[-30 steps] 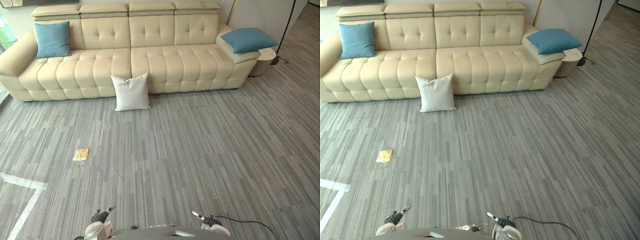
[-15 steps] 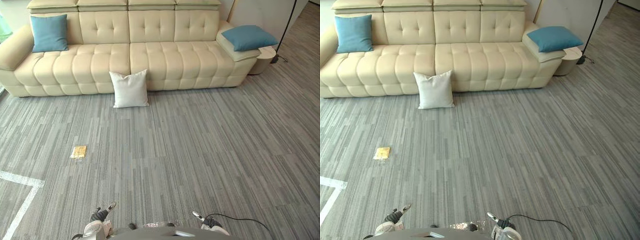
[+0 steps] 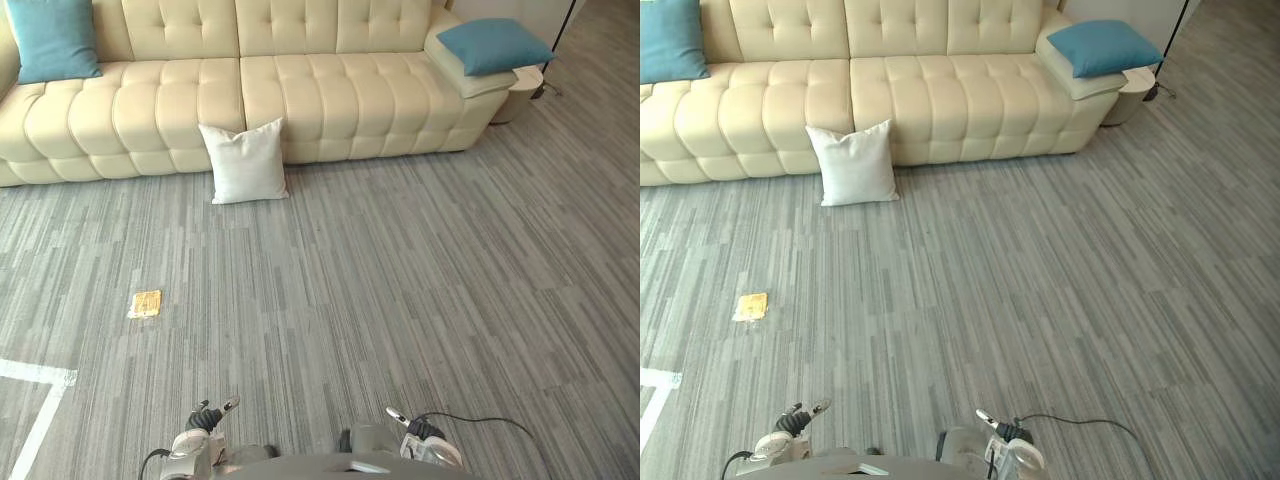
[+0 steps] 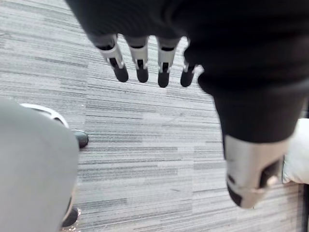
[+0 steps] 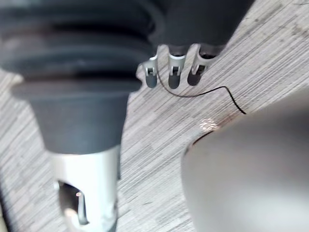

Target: Pick up cushions and gather them together orderly.

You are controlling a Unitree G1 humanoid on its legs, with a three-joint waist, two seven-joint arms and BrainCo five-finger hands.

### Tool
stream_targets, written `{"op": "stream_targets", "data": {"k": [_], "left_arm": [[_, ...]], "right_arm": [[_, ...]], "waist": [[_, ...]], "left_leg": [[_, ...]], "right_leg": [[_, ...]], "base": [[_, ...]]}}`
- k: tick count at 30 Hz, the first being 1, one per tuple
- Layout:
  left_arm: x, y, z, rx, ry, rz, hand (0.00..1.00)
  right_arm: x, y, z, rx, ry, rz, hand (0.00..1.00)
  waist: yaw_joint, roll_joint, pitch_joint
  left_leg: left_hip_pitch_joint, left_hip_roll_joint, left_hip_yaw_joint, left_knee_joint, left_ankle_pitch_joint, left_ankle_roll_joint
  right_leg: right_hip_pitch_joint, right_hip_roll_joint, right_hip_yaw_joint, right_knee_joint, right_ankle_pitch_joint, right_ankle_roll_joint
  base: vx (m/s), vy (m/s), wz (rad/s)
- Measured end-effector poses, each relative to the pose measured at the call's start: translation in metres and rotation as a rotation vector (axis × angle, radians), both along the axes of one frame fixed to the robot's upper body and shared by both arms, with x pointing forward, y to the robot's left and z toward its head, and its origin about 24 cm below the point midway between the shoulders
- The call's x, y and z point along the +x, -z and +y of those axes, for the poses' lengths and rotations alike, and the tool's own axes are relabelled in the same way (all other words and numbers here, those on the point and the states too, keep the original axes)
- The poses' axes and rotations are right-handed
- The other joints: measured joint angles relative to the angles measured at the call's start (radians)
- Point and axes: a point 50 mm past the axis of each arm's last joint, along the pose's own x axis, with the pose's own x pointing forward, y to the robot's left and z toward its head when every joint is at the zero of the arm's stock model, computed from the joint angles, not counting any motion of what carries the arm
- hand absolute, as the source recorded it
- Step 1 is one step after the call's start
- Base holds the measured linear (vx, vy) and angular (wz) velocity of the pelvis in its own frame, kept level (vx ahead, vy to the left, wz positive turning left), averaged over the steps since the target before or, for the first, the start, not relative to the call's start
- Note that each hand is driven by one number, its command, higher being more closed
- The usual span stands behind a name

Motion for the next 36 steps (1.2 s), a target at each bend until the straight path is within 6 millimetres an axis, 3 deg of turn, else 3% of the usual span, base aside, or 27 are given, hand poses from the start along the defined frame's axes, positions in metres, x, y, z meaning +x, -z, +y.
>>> {"op": "stream_targets", "data": {"k": [2,4,7,8,9,10,11,12,13,14,15,17,18,20,22,24,27,28,29,31,32,33,34,36], "left_arm": [[0.003,0.0,-0.004,-0.016,-0.008,-0.003,0.0],[0.007,0.0,-0.007,-0.034,-0.02,-0.012,0.0],[0.013,-0.001,-0.009,-0.051,-0.037,-0.021,0.0],[0.012,0.0,-0.01,-0.059,-0.053,-0.018,0.0],[0.017,-0.001,-0.021,-0.098,-0.084,-0.035,0.0],[0.022,-0.002,-0.026,-0.112,-0.082,-0.049,0.0],[0.022,-0.002,-0.028,-0.118,-0.083,-0.05,0.0],[0.022,-0.002,-0.032,-0.129,-0.088,-0.047,0.0],[0.025,-0.003,-0.035,-0.146,-0.103,-0.063,0.0],[0.026,-0.004,-0.036,-0.149,-0.105,-0.07,0.0],[0.031,-0.007,-0.037,-0.159,-0.105,-0.1,0.0],[0.037,-0.011,-0.034,-0.16,-0.118,-0.132,0.0],[0.04,-0.013,-0.033,-0.158,-0.12,-0.151,0.0],[0.046,-0.017,-0.031,-0.15,-0.12,-0.188,0.0],[0.053,-0.022,-0.026,-0.139,-0.143,-0.227,0.0],[0.053,-0.022,-0.025,-0.136,-0.156,-0.228,0.0],[0.047,-0.02,-0.021,-0.123,-0.195,-0.213,0.0],[0.044,-0.019,-0.02,-0.12,-0.206,-0.206,0.0],[0.042,-0.018,-0.017,-0.112,-0.211,-0.197,0.0],[0.037,-0.018,-0.007,-0.086,-0.223,-0.194,0.0],[0.037,-0.019,0.0,-0.065,-0.226,-0.193,0.0],[0.036,-0.018,0.003,-0.056,-0.222,-0.187,0.0],[0.035,-0.018,0.003,-0.054,-0.221,-0.183,0.0],[0.031,-0.015,0.003,-0.05,-0.206,-0.156,0.0]], "right_arm": [[0.01,-0.003,-0.002,-0.008,-0.012,-0.024,0.0],[0.02,-0.007,-0.002,-0.016,-0.03,-0.049,0.0],[0.023,-0.008,0.002,-0.008,-0.032,-0.064,0.0],[0.021,-0.007,0.001,-0.007,-0.022,-0.061,0.0],[0.028,-0.013,-0.009,-0.031,-0.007,-0.095,0.0],[0.031,-0.016,-0.012,-0.037,0.01,-0.116,0.0],[0.032,-0.017,-0.013,-0.041,0.013,-0.122,0.0],[0.033,-0.017,-0.012,-0.039,0.009,-0.123,0.0],[0.03,-0.015,-0.007,-0.026,0.009,-0.116,0.0],[0.03,-0.015,-0.006,-0.025,0.008,-0.115,0.0],[0.029,-0.015,-0.004,-0.027,-0.001,-0.11,0.0],[0.028,-0.014,0.0,-0.02,-0.017,-0.104,0.0],[0.027,-0.012,0.004,-0.002,-0.005,-0.101,0.0],[0.03,-0.012,0.008,0.017,0.009,-0.11,0.0],[0.029,-0.012,0.012,0.017,0.008,-0.099,0.0],[0.029,-0.011,0.014,0.025,0.013,-0.1,0.0],[0.026,-0.01,0.019,0.031,0.012,-0.089,0.0],[0.027,-0.01,0.02,0.033,0.007,-0.093,0.0],[0.025,-0.009,0.023,0.041,0.004,-0.084,0.0],[0.016,-0.004,0.028,0.058,0.008,-0.056,0.0],[0.013,-0.001,0.034,0.073,-0.012,-0.033,0.0],[0.011,-0.001,0.033,0.073,-0.005,-0.027,0.0],[0.007,0.0,0.032,0.074,0.0,-0.017,0.0],[0.009,0.0,0.033,0.072,-0.012,-0.021,0.0]], "waist": [[-0.02,0.018,0.01],[-0.036,0.04,0.029],[-0.054,0.012,0.054],[-0.062,0.007,0.058],[-0.062,0.05,0.069],[-0.062,0.067,0.079],[-0.062,0.076,0.08],[-0.066,0.082,0.08],[-0.078,0.082,0.082],[-0.077,0.081,0.082],[-0.07,0.079,0.085],[-0.054,0.072,0.091],[-0.042,0.07,0.092],[-0.03,0.069,0.093],[-0.014,0.057,0.101],[0.0,0.056,0.101],[0.014,0.058,0.093],[0.015,0.06,0.09],[0.024,0.042,0.069],[0.027,0.006,0.037],[0.026,-0.024,0.02],[0.027,-0.042,0.008],[0.028,-0.046,0.005],[0.029,-0.046,0.006]], "left_leg": [[0.044,0.039,-0.019,-0.039,-0.006,-0.004],[0.072,0.077,-0.045,-0.065,-0.006,-0.005],[0.125,0.069,-0.129,-0.061,-0.006,-0.007],[0.154,0.064,-0.158,-0.061,-0.009,-0.028],[0.166,0.1,-0.172,-0.033,0.017,-0.073],[0.153,0.11,-0.177,0.01,0.055,-0.102],[0.138,0.116,-0.18,0.058,0.079,-0.093],[0.086,0.135,-0.183,0.197,0.138,-0.107],[-0.03,0.169,-0.207,0.469,0.227,-0.158],[-0.052,0.175,-0.21,0.52,0.23,-0.168],[-0.126,0.202,-0.188,0.729,0.231,-0.192],[-0.214,0.24,-0.112,0.901,0.206,-0.16],[-0.293,0.253,-0.074,0.954,0.164,-0.12],[-0.418,0.263,-0.034,0.949,0.119,-0.097],[-0.518,0.271,0.047,0.787,0.071,-0.062],[-0.531,0.25,0.064,0.57,0.072,-0.064],[-0.528,0.207,0.003,0.188,0.15,-0.109],[-0.53,0.211,-0.009,0.138,0.183,-0.106],[-0.53,0.204,0.003,0.164,0.285,-0.093],[-0.543,0.183,0.022,0.229,0.3,-0.059],[-0.556,0.167,0.041,0.29,0.242,-0.025],[-0.546,0.154,0.067,0.332,0.196,-0.013],[-0.532,0.149,0.08,0.35,0.166,-0.007],[-0.454,0.133,0.115,0.364,0.1,0.012]], "right_leg": [[-0.081,0.033,-0.079,-0.062,-0.023,-0.023],[-0.131,0.08,-0.118,-0.175,0.017,-0.051],[-0.148,0.135,-0.034,-0.549,0.225,-0.06],[-0.136,0.133,0.018,-0.567,0.349,-0.09],[-0.154,0.136,-0.007,-0.451,0.314,-0.118],[-0.159,0.13,-0.022,-0.39,0.267,-0.131],[-0.154,0.129,-0.032,-0.364,0.232,-0.138],[-0.125,0.132,-0.042,-0.344,0.175,-0.148],[-0.045,0.137,-0.064,-0.365,0.13,-0.161],[-0.026,0.139,-0.066,-0.374,0.124,-0.163],[0.063,0.153,-0.066,-0.411,0.11,-0.168],[0.183,0.166,-0.06,-0.469,0.1,-0.178],[0.255,0.171,-0.058,-0.518,0.09,-0.176],[0.323,0.174,-0.058,-0.581,0.079,-0.165],[0.416,0.169,-0.054,-0.656,0.075,-0.154],[0.481,0.156,-0.041,-0.681,0.059,-0.129],[0.54,0.122,0.014,-0.688,-0.002,-0.078],[0.548,0.115,0.037,-0.682,-0.029,-0.064],[0.55,0.086,0.076,-0.669,-0.067,-0.059],[0.551,0.05,0.126,-0.653,-0.078,-0.061],[0.537,0.012,0.167,-0.625,-0.06,-0.065],[0.519,-0.018,0.194,-0.566,-0.039,-0.034],[0.503,-0.027,0.207,-0.512,-0.029,-0.018],[0.403,-0.048,0.241,-0.225,0.061,0.025]], "base": [[0.52,0.004,0.37],[0.4,-0.045,0.47],[0.61,-0.158,0.76],[0.75,-0.248,0.83],[0.83,-0.306,0.71],[0.65,-0.267,0.45],[0.63,-0.285,0.29],[0.78,-0.339,0.45],[0.65,-0.271,0.44],[0.73,-0.299,0.47],[0.54,-0.201,0.16],[0.5,-0.167,0.05],[0.34,-0.065,0.02],[0.33,-0.026,0.03],[0.34,0.029,0.0],[0.35,0.079,-0.13],[0.42,0.225,-0.51],[0.47,0.388,-0.83],[0.42,0.358,-0.72],[0.45,0.302,-0.59],[0.65,0.409,-0.42],[0.65,0.426,-0.29],[0.52,0.359,-0.33],[0.43,0.281,-0.36]]}}
